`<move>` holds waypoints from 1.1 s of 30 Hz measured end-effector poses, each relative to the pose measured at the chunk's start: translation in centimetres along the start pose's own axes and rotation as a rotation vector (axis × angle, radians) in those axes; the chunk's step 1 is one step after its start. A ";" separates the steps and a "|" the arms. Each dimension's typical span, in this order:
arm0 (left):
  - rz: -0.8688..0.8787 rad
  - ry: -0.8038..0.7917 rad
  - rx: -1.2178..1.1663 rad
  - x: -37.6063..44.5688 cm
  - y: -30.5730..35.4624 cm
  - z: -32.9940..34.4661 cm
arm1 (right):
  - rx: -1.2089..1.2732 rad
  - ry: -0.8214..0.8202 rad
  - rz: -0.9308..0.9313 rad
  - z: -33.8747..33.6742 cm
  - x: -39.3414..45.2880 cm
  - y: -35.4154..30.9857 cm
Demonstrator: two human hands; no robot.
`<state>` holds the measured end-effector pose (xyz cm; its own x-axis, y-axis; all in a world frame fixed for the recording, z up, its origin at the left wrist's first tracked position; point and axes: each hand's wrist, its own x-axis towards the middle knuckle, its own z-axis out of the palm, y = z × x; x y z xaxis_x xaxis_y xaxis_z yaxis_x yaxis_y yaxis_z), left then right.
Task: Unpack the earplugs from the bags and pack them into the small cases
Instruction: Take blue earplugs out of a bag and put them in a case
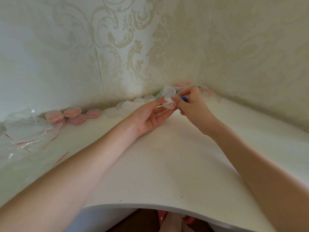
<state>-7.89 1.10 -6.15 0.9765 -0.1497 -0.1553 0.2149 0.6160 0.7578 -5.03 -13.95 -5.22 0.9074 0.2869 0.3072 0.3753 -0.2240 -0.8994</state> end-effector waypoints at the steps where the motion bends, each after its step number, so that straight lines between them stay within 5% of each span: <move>1: 0.007 -0.009 0.033 0.0 -0.1 0.0 | -0.052 -0.030 -0.028 0.1 -0.1 0.0; 7: -0.018 -0.061 0.140 -0.2 -0.3 0.4 | -0.154 -0.057 -0.219 0.4 -0.5 -0.3; 15: -0.035 -0.060 0.085 -0.1 -0.3 0.3 | -0.358 -0.112 -0.244 0.7 -0.8 -0.4; 28: -0.034 -0.033 0.108 -0.4 -0.4 0.5 | -0.275 -0.080 -0.208 0.8 -0.9 -0.4; 33: -0.041 -0.037 0.042 -0.5 -0.2 0.5 | -0.132 0.052 -0.219 0.7 -0.4 -0.3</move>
<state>-8.39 0.67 -5.90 0.9654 -0.2026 -0.1639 0.2528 0.5758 0.7775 -5.63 -13.36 -5.29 0.8090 0.2944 0.5087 0.5822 -0.2828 -0.7623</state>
